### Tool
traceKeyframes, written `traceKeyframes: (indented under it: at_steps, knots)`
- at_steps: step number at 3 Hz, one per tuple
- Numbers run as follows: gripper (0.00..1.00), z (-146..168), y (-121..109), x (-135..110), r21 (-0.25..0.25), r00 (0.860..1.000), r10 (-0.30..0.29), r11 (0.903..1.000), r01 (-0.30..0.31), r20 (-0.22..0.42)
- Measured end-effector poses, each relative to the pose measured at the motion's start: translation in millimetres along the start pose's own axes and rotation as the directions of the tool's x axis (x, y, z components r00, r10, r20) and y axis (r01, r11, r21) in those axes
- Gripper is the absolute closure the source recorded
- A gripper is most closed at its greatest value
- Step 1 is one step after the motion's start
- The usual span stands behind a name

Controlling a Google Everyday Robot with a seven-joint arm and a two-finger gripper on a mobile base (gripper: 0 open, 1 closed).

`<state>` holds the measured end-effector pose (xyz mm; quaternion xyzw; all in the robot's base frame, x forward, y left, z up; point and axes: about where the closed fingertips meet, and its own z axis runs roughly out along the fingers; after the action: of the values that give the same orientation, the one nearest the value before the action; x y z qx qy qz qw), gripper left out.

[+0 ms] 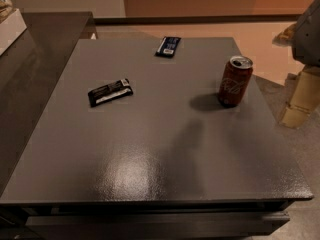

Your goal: Pick coke can

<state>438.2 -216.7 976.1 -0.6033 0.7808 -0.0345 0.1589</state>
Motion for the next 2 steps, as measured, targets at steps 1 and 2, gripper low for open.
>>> traceKeyframes:
  at_steps: [1, 2]
  knots:
    - [0.00, -1, -3, 0, 0.020, 1.000, 0.005, 0.9998, -0.004, -0.001]
    - [0.00, 6, -20, 5, 0.038, 1.000, 0.026, 0.9989, -0.027, 0.016]
